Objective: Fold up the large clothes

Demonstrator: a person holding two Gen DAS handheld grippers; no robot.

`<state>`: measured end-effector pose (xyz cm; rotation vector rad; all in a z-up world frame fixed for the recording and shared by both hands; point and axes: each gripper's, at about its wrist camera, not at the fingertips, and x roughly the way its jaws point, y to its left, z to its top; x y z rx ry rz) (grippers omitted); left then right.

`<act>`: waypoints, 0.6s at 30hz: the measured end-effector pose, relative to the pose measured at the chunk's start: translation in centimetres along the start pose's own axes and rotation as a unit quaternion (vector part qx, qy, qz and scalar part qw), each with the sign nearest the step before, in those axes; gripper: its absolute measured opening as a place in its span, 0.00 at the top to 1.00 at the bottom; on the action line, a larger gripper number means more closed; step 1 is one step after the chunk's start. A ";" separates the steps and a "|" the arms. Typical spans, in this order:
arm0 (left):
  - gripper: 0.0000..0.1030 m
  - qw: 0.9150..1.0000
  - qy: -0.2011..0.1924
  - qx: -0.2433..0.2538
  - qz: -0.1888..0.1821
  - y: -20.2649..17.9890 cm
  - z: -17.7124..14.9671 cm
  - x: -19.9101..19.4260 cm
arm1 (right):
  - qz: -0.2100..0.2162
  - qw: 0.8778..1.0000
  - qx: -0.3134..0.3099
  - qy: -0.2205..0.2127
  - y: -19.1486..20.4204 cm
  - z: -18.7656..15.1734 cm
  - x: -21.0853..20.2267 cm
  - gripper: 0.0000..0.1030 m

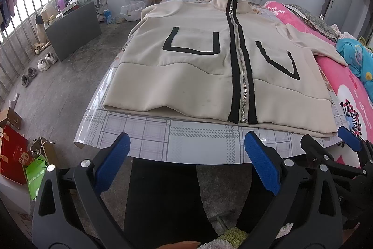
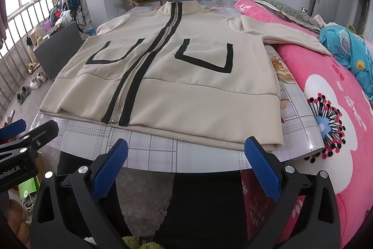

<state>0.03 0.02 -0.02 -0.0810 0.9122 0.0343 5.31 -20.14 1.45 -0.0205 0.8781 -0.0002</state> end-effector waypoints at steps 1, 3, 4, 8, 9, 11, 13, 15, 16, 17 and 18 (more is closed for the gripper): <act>0.08 1.000 0.000 0.000 0.000 0.0 0.0 0.0 | 0.000 1.000 0.000 0.000 0.0 0.0 0.0 0.05; 0.08 1.000 0.000 0.000 0.000 0.0 0.0 0.0 | 0.000 1.000 0.000 0.000 0.0 0.0 0.0 0.05; 0.08 1.000 0.001 0.000 0.000 0.0 0.0 0.0 | -0.001 1.000 0.000 -0.001 -0.1 -0.1 0.1 0.05; 0.08 1.000 0.000 0.000 0.000 0.0 0.0 0.0 | -0.002 1.000 0.002 -0.001 -0.1 0.4 -0.6 0.05; 0.08 1.000 -0.001 0.000 0.001 0.0 0.0 0.0 | -0.002 1.000 0.002 -0.002 0.0 0.5 -0.6 0.05; 0.08 1.000 0.000 0.000 0.001 0.0 0.0 0.0 | -0.002 1.000 0.002 -0.001 -0.1 0.4 -0.6 0.05; 0.08 1.000 0.000 0.000 0.001 0.0 0.0 0.0 | -0.001 1.000 0.002 -0.001 0.0 0.5 -0.7 0.05; 0.08 1.000 -0.001 0.000 0.002 0.0 0.0 0.0 | -0.001 1.000 0.001 -0.002 0.0 0.5 -0.7 0.05; 0.08 1.000 -0.001 0.000 0.002 0.3 0.0 0.0 | -0.001 1.000 0.001 -0.002 -0.2 0.4 -0.3 0.05; 0.08 1.000 -0.001 0.000 0.002 0.3 0.1 0.0 | -0.002 1.000 0.000 -0.002 -0.1 0.1 -0.1 0.05; 0.08 1.000 -0.001 0.000 0.002 0.4 0.0 0.1 | -0.002 1.000 0.000 -0.002 -0.1 0.2 -0.1 0.05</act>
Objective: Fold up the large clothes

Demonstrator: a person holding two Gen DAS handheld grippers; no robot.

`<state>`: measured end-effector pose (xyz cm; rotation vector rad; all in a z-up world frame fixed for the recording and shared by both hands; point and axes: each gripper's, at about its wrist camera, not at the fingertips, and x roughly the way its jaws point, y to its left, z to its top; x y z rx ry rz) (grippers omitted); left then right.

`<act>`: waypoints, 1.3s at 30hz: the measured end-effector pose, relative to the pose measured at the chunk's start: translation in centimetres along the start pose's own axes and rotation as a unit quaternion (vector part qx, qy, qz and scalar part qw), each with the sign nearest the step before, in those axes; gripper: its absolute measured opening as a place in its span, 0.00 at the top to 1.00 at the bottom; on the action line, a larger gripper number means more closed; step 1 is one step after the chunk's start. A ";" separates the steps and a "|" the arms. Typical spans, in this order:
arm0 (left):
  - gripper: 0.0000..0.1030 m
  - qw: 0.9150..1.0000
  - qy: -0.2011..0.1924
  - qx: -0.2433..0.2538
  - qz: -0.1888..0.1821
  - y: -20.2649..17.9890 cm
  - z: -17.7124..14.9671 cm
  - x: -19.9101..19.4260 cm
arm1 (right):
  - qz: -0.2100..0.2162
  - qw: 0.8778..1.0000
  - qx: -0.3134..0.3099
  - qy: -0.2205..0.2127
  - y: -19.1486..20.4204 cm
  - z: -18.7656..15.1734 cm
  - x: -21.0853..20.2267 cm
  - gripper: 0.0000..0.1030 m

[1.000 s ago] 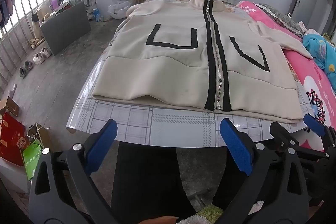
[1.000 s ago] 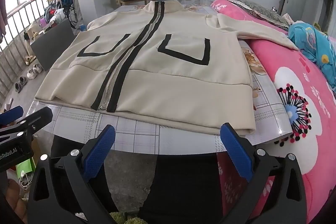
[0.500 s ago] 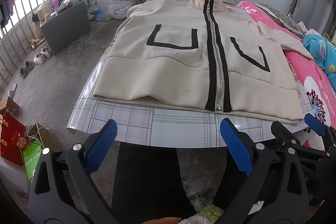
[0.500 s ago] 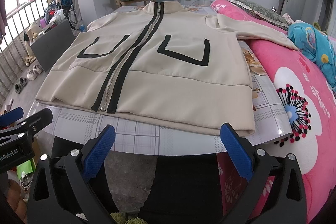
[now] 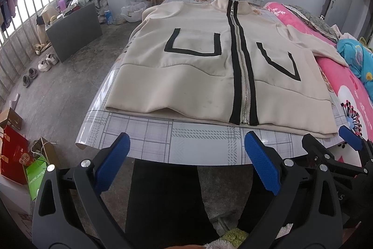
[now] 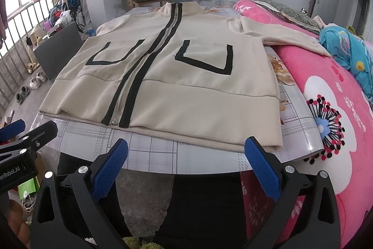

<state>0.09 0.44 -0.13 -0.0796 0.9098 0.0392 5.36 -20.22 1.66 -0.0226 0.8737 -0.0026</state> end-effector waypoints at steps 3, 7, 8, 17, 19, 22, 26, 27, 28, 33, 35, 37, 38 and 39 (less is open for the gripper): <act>0.08 1.000 0.000 0.000 0.000 0.2 0.1 -0.3 | -0.001 1.000 -0.001 -0.001 0.1 0.0 0.0 0.05; 0.08 1.000 -0.001 0.000 0.001 0.3 0.2 -0.5 | -0.001 1.000 -0.001 0.000 0.1 0.0 0.0 0.05; 0.08 1.000 -0.001 0.000 0.001 0.3 0.2 -0.5 | -0.001 1.000 -0.001 0.000 0.1 0.0 0.0 0.05; 0.08 1.000 -0.001 0.001 0.001 0.4 0.2 -0.6 | -0.001 1.000 -0.001 -0.001 0.1 0.0 0.0 0.05; 0.08 1.000 -0.001 0.000 0.001 0.3 0.2 -0.6 | -0.001 1.000 -0.001 -0.001 0.1 0.0 0.0 0.05; 0.08 1.000 -0.002 0.001 0.001 0.4 0.2 -0.6 | -0.001 1.000 -0.001 -0.001 0.1 0.0 0.0 0.05; 0.08 1.000 -0.002 0.001 0.001 0.3 0.2 -0.8 | -0.001 1.000 0.000 -0.001 0.1 0.0 0.0 0.05; 0.08 1.000 -0.002 0.001 0.002 0.4 0.2 -0.8 | 0.000 1.000 0.000 -0.001 0.1 0.0 0.0 0.05; 0.08 1.000 -0.002 0.001 0.002 0.3 0.2 -0.8 | -0.001 1.000 -0.001 -0.001 0.1 0.0 0.0 0.05; 0.08 1.000 0.000 0.000 0.005 1.0 0.3 -0.7 | -0.001 1.000 -0.001 -0.001 0.1 0.0 0.0 0.05; 0.08 1.000 0.002 0.000 0.010 1.4 0.4 -0.4 | 0.001 1.000 0.000 0.001 0.1 0.0 0.1 0.05; 0.08 1.000 0.006 0.001 0.015 1.5 0.5 -0.2 | 0.002 1.000 0.001 0.003 0.1 0.0 0.3 0.05; 0.08 1.000 0.008 0.001 0.017 1.6 0.6 0.0 | 0.003 1.000 0.002 0.004 0.1 0.0 0.4 0.05; 0.08 1.000 0.009 0.002 0.019 1.5 0.5 0.1 | 0.004 1.000 0.003 0.005 0.0 0.0 0.6 0.05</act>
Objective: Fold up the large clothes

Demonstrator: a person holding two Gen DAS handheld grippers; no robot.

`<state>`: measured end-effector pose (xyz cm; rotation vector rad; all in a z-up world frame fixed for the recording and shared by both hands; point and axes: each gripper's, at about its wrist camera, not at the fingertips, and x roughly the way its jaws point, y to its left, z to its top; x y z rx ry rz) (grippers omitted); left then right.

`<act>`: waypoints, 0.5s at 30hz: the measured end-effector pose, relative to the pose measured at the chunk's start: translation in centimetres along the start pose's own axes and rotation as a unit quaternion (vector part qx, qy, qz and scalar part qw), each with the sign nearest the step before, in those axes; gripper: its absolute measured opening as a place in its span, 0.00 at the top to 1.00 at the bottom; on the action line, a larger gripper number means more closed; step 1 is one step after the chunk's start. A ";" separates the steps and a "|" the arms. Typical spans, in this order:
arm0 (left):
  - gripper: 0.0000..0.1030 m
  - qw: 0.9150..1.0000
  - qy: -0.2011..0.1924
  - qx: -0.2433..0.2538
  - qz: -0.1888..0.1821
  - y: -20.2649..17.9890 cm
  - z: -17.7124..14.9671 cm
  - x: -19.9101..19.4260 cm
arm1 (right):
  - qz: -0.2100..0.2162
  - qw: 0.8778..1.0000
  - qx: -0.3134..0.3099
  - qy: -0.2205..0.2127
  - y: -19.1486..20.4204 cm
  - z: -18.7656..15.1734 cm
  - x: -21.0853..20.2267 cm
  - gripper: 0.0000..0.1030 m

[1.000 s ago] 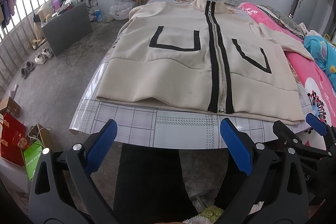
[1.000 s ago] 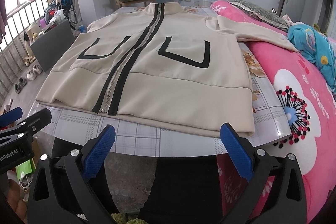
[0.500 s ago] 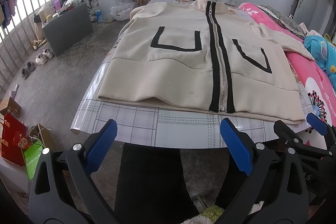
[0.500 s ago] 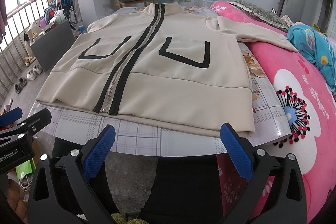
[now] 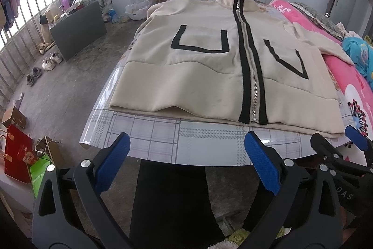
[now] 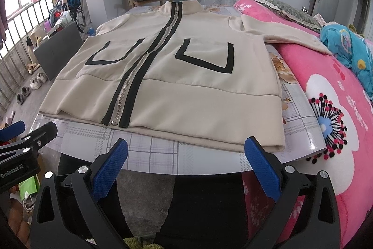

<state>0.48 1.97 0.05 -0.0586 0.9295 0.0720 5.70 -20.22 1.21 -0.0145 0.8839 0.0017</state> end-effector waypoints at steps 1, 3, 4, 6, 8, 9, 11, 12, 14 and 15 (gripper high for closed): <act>0.08 1.000 0.001 0.001 0.004 -0.1 0.0 0.2 | 0.001 1.000 0.001 0.001 -0.1 0.0 0.2 0.05; 0.08 1.000 0.004 0.003 0.012 -0.5 0.0 0.9 | 0.003 1.000 0.004 0.006 -0.3 0.0 0.6 0.05; 0.08 1.000 0.006 0.003 0.013 -0.5 0.0 1.1 | 0.004 1.000 0.006 0.008 -0.5 0.0 0.9 0.05; 0.08 1.000 0.012 0.003 0.008 -0.4 -0.1 1.9 | 0.009 1.000 0.011 0.012 -0.9 0.0 1.4 0.05; 0.08 1.000 0.012 -0.001 -0.006 0.0 -0.1 2.5 | 0.010 1.000 0.016 0.010 -1.6 0.2 1.6 0.05; 0.08 1.000 0.009 -0.002 -0.014 0.2 -0.1 2.7 | 0.010 1.000 0.017 0.007 -2.0 0.4 1.7 0.05; 0.08 0.999 -0.002 -0.014 -0.048 1.4 0.0 3.1 | 0.005 1.000 0.021 -0.004 -3.2 0.8 1.6 0.05; 0.08 0.998 -0.007 -0.024 -0.061 2.0 0.1 3.3 | 0.002 1.000 0.023 -0.009 -3.8 1.0 1.7 0.05; 0.08 0.994 -0.032 -0.053 -0.087 4.0 0.3 3.4 | -0.005 0.999 0.030 -0.013 -5.3 1.5 1.9 0.05; 0.08 0.994 -0.037 -0.061 -0.083 4.9 0.6 3.5 | -0.007 0.999 0.036 -0.012 -6.1 1.7 2.2 0.05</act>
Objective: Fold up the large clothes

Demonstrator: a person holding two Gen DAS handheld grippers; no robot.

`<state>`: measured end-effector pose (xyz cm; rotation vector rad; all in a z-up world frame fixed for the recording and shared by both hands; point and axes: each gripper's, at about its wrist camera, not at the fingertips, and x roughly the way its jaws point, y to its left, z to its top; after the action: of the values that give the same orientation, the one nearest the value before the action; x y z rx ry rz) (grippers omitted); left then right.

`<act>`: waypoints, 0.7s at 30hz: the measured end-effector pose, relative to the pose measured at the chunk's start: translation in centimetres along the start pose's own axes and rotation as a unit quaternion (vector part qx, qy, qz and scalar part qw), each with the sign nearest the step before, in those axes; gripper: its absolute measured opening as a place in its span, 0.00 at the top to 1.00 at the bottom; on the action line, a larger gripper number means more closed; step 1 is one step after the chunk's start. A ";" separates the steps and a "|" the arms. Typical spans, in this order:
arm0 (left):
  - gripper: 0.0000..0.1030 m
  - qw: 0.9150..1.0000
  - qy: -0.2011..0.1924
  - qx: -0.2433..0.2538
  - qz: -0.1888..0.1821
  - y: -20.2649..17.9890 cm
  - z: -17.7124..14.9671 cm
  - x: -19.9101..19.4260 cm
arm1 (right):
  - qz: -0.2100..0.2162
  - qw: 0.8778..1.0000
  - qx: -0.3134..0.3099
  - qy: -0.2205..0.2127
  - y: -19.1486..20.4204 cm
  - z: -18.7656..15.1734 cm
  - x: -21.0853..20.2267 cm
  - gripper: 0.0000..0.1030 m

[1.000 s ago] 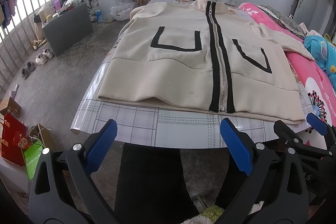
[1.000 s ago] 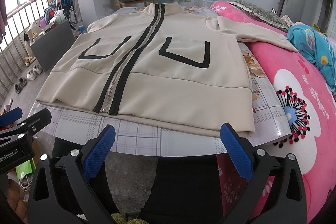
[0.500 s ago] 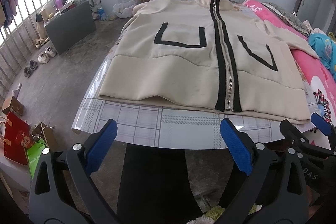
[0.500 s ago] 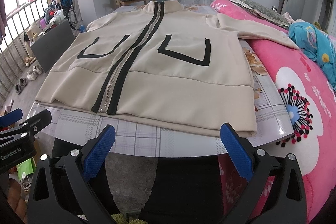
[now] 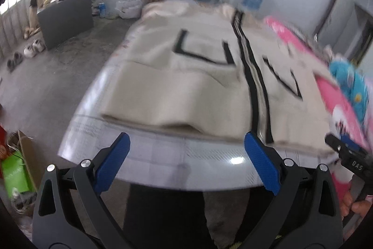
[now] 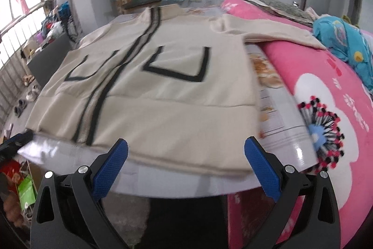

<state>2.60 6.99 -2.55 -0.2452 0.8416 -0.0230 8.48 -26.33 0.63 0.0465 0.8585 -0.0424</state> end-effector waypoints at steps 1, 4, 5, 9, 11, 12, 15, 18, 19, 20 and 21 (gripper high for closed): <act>0.08 1.000 -0.002 -0.003 0.006 0.6 0.4 0.1 | -0.001 1.000 0.007 0.003 -0.8 0.2 0.4 0.05; 0.08 0.999 -0.006 -0.021 0.029 2.8 1.7 0.7 | 0.005 0.999 0.034 0.019 -3.3 0.7 2.1 0.05; 0.08 0.999 -0.006 -0.028 0.038 3.5 2.1 1.0 | 0.010 0.999 0.042 0.025 -3.9 0.8 2.8 0.07; 0.08 0.995 0.008 -0.047 0.089 5.4 3.3 3.6 | 0.022 0.997 0.062 0.047 -5.5 1.0 5.0 0.17; 0.08 0.993 0.016 -0.046 0.103 5.8 3.5 4.8 | 0.029 0.996 0.065 0.055 -5.7 1.0 5.9 0.23; 0.13 0.993 0.020 -0.043 0.107 5.6 3.5 5.5 | 0.030 0.996 0.064 0.054 -5.8 1.1 6.0 0.24; 0.29 0.991 0.022 -0.025 0.128 5.1 3.7 6.3 | 0.030 0.997 0.049 0.050 -5.6 1.1 6.0 0.34; 0.46 0.991 0.016 -0.001 0.132 4.3 4.2 6.6 | 0.028 0.997 0.045 0.051 -5.7 0.9 6.2 0.46; 0.53 0.991 0.016 0.006 0.133 4.1 4.3 6.7 | 0.027 0.998 0.041 0.050 -5.7 0.9 6.2 0.53; 0.56 0.991 0.017 0.014 0.135 3.7 4.5 7.0 | 0.024 0.998 0.037 0.050 -5.7 1.0 6.3 0.59; 0.63 0.991 0.017 0.018 0.134 3.6 4.7 7.1 | 0.023 0.998 0.034 0.050 -5.7 1.1 6.3 0.63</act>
<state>10.49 10.61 -5.55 -0.0966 0.9012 0.2099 13.10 -32.22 -3.56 0.1342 0.9552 -0.0262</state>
